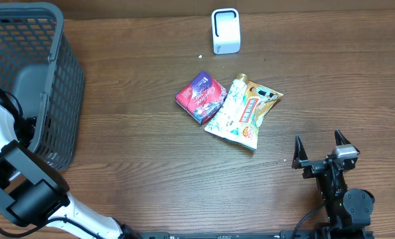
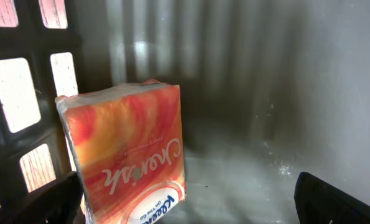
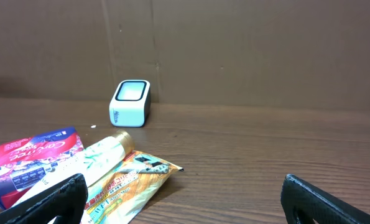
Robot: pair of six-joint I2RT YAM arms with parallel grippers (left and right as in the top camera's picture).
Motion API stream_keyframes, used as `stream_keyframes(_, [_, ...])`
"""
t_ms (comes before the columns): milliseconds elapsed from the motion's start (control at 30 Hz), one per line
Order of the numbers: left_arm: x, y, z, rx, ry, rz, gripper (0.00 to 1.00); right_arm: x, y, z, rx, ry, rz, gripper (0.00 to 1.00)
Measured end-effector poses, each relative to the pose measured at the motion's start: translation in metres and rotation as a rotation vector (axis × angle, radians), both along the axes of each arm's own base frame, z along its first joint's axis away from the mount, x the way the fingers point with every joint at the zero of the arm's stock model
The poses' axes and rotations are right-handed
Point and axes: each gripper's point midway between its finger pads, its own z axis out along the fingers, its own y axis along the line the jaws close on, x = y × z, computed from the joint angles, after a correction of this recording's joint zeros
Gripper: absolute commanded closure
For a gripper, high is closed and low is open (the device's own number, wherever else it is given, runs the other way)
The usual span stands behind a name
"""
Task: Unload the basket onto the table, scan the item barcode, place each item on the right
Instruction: 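Lower the left gripper into the basket over the orange box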
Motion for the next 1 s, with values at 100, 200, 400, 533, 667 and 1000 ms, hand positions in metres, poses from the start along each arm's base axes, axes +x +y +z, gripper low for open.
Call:
stream_keyframes(100, [-0.001, 0.002, 0.000, 0.012, 0.005, -0.001, 0.33, 0.000, 0.000, 0.000, 0.000, 0.000, 0.000, 0.00])
stream_keyframes(200, [0.000, 0.005, -0.001, 0.027, 0.002, 0.003, 0.55, 0.000, 0.000, 0.000, 0.000, 0.000, 0.000, 0.00])
stream_keyframes(400, [0.002, 0.009, -0.001, 0.041, -0.002, -0.024, 0.52, 0.000, 0.000, 0.000, 0.000, 0.000, 0.000, 0.00])
stream_keyframes(533, [0.003, 0.009, -0.001, 0.040, 0.000, -0.048, 0.22, 0.000, 0.000, 0.000, 0.000, 0.000, 0.000, 0.00])
stream_keyframes(667, [0.006, 0.012, -0.002, 0.052, -0.011, -0.079, 0.10, 0.000, 0.000, 0.000, 0.000, 0.000, 0.000, 0.00])
stream_keyframes(1000, [0.008, 0.013, -0.003, 0.057, -0.015, -0.105, 0.22, 0.000, 0.000, 0.000, 0.000, 0.000, 0.000, 0.00])
